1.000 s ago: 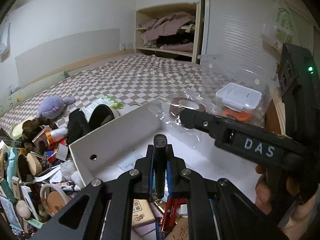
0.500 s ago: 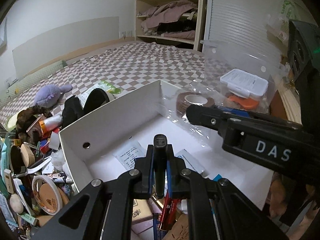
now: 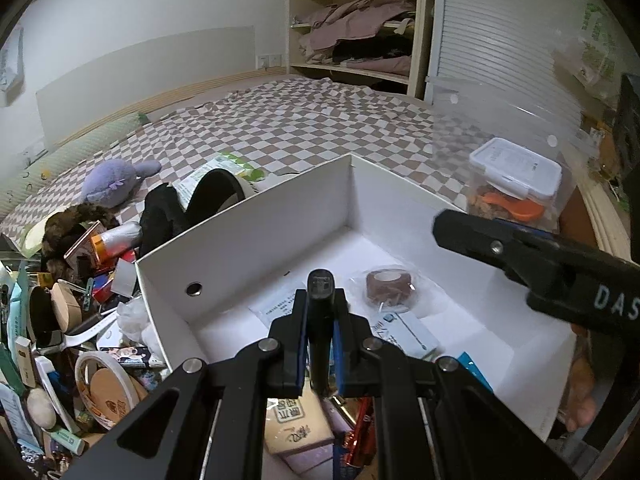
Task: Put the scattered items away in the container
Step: 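Open the right tool to drop the wrapped roll while the left tool releases the pen, then move both tools back from the box toward the heap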
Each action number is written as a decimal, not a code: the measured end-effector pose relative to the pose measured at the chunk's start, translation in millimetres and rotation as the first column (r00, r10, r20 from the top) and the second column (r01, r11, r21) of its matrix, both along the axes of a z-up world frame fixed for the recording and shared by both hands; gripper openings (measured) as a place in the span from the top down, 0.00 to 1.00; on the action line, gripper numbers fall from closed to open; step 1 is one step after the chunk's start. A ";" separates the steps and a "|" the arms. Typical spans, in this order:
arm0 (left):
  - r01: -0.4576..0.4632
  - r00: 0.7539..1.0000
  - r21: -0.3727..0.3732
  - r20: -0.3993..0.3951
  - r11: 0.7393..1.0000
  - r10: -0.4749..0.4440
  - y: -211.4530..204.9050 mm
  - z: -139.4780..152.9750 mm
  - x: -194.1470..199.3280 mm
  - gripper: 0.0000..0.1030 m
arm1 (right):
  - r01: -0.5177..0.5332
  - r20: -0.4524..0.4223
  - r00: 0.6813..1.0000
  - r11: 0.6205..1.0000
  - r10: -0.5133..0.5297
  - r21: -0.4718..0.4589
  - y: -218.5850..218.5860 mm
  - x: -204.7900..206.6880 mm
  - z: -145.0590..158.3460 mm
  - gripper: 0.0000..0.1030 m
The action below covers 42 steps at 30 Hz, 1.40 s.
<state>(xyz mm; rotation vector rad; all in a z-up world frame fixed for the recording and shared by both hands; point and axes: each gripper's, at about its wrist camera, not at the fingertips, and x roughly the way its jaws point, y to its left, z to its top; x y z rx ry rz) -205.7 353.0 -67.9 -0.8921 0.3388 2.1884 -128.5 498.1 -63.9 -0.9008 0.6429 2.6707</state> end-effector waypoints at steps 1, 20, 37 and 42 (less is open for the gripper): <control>-0.003 1.000 -0.001 -0.002 1.000 0.003 -0.1 0.0 -0.8 0.90 | -0.001 0.001 1.000 1.000 0.001 0.001 -0.1 -0.3 -0.1 0.26; -0.043 0.999 -0.023 -0.005 0.999 0.043 -5.6 -6.1 -1.3 0.40 | 0.003 0.006 1.000 1.000 -0.003 0.013 -1.6 -3.1 0.5 0.26; -0.065 0.998 0.023 -0.017 0.998 0.066 -39.8 11.4 0.3 0.37 | 0.010 -0.024 1.000 0.996 -0.008 0.087 -19.4 -3.9 16.4 0.26; -0.087 0.995 0.054 -0.034 0.995 0.089 -57.4 17.4 1.4 0.14 | 0.016 -0.051 0.999 0.995 -0.011 0.096 -25.2 -4.7 21.5 0.25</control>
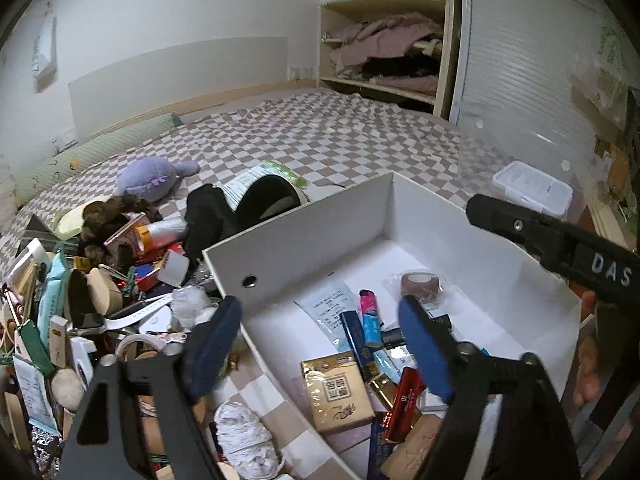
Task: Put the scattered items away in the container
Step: 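Move both tools back from the box toward the heap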
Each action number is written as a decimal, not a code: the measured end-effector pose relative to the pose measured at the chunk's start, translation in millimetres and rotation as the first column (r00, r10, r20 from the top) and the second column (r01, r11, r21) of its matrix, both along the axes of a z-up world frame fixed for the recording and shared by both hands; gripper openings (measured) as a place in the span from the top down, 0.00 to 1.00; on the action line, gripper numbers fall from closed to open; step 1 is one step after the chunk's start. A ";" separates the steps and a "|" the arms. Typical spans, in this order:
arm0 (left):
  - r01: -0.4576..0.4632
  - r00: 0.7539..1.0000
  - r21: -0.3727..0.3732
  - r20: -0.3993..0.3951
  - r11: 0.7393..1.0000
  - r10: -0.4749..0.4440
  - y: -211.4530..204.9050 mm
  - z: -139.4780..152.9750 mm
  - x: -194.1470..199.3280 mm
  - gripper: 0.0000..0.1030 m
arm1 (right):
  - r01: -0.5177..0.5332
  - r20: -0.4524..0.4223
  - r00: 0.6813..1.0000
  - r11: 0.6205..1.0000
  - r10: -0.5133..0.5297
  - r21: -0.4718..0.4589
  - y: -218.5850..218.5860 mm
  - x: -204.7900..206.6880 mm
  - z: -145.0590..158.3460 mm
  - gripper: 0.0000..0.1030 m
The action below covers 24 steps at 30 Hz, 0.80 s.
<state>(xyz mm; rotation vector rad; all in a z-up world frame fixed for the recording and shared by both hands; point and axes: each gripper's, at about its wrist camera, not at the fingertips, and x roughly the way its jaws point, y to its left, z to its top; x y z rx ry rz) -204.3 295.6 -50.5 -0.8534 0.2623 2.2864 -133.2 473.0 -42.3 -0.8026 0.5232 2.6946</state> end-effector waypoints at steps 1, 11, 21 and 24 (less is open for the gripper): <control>-0.004 1.000 0.007 -0.004 1.000 0.004 -4.1 1.6 0.4 0.10 | 0.001 -0.010 1.000 1.000 -0.001 -0.005 -0.4 0.6 1.7 0.25; -0.050 0.997 0.032 -0.050 0.998 0.052 -47.7 11.8 -1.3 0.00 | -0.017 -0.123 0.992 0.997 0.007 -0.081 -8.3 4.0 12.9 0.10; -0.152 0.983 0.037 -0.095 0.988 0.155 -96.3 9.3 -1.3 0.00 | -0.051 -0.247 0.967 0.998 0.056 0.026 -50.1 1.0 24.9 0.00; -0.187 0.977 0.058 -0.093 0.981 0.192 -113.9 5.4 -3.4 0.00 | -0.064 -0.283 0.957 0.998 0.061 -0.001 -53.6 2.5 27.3 0.00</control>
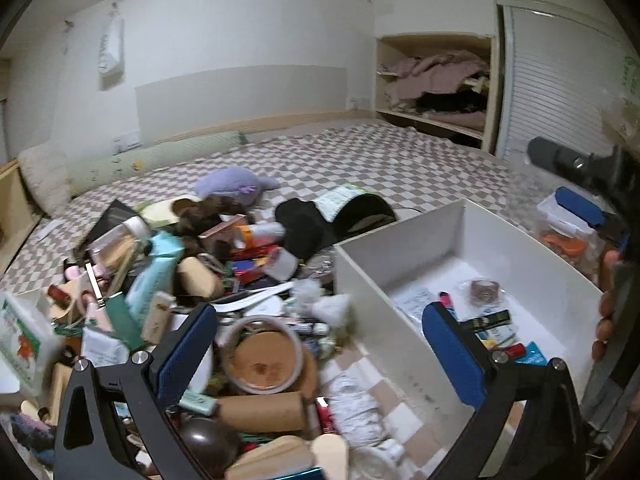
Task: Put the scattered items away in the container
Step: 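Move both tools back from the box toward the heap, then lower both open tools into the heap toward the next items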
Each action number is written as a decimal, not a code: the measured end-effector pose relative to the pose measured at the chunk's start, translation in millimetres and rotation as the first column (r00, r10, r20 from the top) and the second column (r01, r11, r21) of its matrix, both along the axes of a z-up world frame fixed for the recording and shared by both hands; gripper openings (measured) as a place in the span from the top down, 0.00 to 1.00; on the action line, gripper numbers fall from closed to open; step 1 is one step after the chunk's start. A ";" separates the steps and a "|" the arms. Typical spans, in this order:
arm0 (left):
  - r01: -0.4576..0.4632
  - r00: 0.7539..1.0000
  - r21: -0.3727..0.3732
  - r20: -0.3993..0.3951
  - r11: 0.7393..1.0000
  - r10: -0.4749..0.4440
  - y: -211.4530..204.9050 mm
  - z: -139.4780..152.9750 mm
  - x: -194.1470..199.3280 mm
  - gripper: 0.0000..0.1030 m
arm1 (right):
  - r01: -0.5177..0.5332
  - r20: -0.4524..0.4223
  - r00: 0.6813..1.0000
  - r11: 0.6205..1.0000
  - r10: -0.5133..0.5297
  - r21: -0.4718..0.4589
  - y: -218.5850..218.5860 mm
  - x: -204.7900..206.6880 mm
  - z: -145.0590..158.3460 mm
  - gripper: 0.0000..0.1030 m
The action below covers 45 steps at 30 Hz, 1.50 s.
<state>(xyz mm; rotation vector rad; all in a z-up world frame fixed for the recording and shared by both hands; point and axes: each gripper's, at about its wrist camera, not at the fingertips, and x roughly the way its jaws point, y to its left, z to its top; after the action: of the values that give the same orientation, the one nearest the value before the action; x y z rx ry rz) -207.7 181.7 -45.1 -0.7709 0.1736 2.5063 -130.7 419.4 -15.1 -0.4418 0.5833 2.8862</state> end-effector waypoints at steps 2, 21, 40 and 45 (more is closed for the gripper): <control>-0.021 1.000 0.021 0.013 1.000 0.021 -12.5 -2.9 -2.8 0.00 | -0.022 -0.026 0.999 0.999 0.022 -0.025 -2.4 0.3 0.9 0.00; -0.305 0.949 0.102 0.118 0.947 0.293 -162.5 -28.3 -16.5 0.00 | -0.291 -0.059 0.952 0.948 0.301 0.131 -117.3 -25.2 -8.5 0.00; -0.481 0.871 0.096 0.161 0.871 0.463 -249.7 -60.9 -17.8 0.00 | -0.573 0.322 0.778 0.819 0.539 0.015 -192.7 -63.0 -109.4 0.00; -0.484 0.870 0.101 0.165 0.869 0.466 -250.7 -63.9 -20.5 0.01 | -0.616 0.347 0.718 0.783 0.603 -0.085 -204.0 -67.8 -129.4 0.00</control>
<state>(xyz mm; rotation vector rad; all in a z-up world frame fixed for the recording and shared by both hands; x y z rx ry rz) -228.2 -69.0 -109.0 -1.0217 -0.2749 2.8688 -198.4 215.4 -144.5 -1.3589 0.3613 3.2620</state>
